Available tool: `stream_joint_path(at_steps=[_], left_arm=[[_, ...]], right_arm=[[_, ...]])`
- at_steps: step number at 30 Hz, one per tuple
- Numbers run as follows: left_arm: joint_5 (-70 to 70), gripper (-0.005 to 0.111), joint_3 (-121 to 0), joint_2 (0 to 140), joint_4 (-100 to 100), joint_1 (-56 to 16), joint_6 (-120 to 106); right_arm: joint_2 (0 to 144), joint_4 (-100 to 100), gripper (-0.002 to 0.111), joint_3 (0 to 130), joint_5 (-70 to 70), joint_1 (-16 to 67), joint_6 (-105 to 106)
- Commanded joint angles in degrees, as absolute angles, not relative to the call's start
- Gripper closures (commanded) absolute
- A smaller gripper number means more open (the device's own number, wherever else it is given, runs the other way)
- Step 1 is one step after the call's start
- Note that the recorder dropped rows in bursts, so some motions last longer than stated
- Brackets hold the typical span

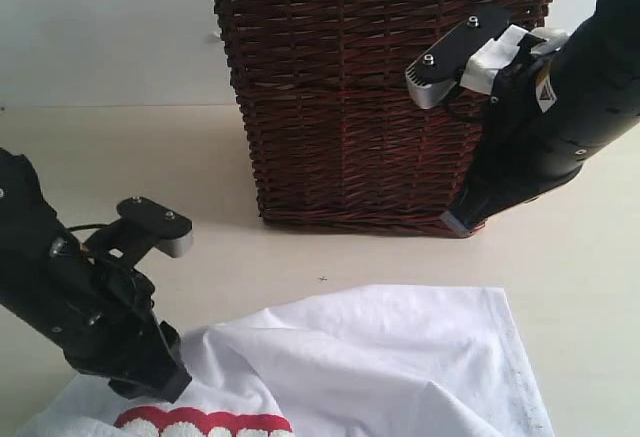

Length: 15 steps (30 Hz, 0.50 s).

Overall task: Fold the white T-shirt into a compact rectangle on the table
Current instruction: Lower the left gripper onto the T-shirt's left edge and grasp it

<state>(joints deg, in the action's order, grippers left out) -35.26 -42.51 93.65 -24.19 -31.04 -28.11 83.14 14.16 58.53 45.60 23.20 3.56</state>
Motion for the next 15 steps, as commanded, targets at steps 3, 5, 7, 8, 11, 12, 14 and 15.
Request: stream_joint_path(at_steps=[3,5,7,8,11,12,14,15], left_arm=[[-33.9,0.093,-43.3,98.6,-20.4,-31.0,-30.0],[-34.3,0.106,-44.8,98.7,-17.1,-31.0,-29.8],[-34.9,0.106,-47.4,98.4,-13.3,-31.0,-29.7],[-35.0,0.107,-48.9,98.4,-10.8,-31.0,-29.7],[-34.6,0.107,-53.6,98.3,-5.3,-31.0,-29.5],[-34.0,0.107,-54.9,98.3,-4.2,-31.0,-29.5],[-32.9,0.107,-57.7,98.7,-2.0,-31.0,-29.1],[-32.5,0.107,-58.7,98.7,-0.7,-30.8,-27.8]], right_arm=[[82.6,12.9,0.108,58.9,45.2,23.0,4.8],[82.6,12.5,0.108,58.9,45.2,23.0,4.9],[82.6,12.5,0.108,58.9,45.2,23.0,4.9],[82.6,12.5,0.108,58.9,45.1,23.0,4.9],[82.6,12.5,0.108,58.9,45.1,23.0,4.9],[82.6,12.5,0.108,58.9,45.1,23.0,4.9],[82.6,12.5,0.108,58.9,45.1,23.0,4.9],[82.6,12.5,0.108,58.9,44.9,23.0,4.9]])
